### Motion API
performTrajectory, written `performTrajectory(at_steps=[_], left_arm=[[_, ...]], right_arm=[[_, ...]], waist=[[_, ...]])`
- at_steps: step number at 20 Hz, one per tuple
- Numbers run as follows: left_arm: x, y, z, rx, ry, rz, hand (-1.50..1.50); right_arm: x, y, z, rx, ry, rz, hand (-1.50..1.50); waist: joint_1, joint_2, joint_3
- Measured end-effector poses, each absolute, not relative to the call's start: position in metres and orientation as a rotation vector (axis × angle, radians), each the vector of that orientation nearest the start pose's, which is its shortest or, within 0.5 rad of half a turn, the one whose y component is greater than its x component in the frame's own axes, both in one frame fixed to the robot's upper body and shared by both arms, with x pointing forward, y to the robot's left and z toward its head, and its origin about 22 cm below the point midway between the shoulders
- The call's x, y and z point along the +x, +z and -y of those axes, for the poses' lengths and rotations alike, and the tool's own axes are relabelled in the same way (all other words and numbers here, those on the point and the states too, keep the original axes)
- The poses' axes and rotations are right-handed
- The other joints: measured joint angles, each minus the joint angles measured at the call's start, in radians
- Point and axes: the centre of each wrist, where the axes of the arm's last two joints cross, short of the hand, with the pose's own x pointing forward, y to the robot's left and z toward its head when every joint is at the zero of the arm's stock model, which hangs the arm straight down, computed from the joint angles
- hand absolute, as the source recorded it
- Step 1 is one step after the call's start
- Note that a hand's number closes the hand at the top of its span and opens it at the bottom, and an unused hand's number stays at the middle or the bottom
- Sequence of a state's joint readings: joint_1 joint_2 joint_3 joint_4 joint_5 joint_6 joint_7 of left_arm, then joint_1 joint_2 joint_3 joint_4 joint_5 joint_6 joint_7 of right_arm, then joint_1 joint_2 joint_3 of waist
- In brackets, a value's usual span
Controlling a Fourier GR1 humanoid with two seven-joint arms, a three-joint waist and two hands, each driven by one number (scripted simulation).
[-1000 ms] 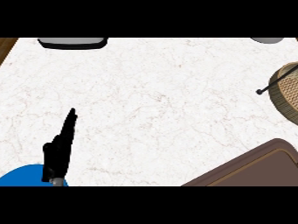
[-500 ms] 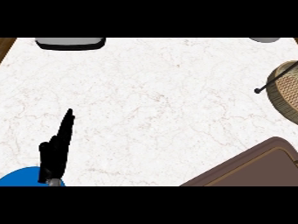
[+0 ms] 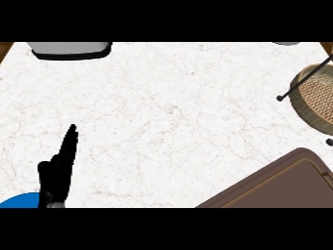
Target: Pick the tomato from the tray and place it in the tiered basket
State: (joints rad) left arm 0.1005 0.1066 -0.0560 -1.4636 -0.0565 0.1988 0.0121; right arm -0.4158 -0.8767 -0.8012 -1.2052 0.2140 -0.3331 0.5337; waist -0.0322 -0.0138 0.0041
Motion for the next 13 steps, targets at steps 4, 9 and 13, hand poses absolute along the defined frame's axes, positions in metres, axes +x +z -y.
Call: performTrajectory(at_steps=[4, 9, 13], left_arm=[[0.204, -0.044, -0.259, 0.302, 0.020, 1.363, 0.00], [0.199, -0.046, -0.263, 0.308, 0.034, 1.360, 0.00], [0.197, -0.047, -0.262, 0.311, 0.041, 1.366, 0.00]], right_arm=[[0.173, 0.265, 0.558, -1.246, -0.844, 1.290, -1.50], [0.092, 0.270, 0.579, -1.246, -0.852, 1.276, -1.50], [0.026, 0.262, 0.592, -1.217, -0.827, 1.289, -1.50]], waist=[[-0.023, -0.005, 0.000], [-0.044, -0.007, -0.001], [-0.051, -0.008, 0.000]])
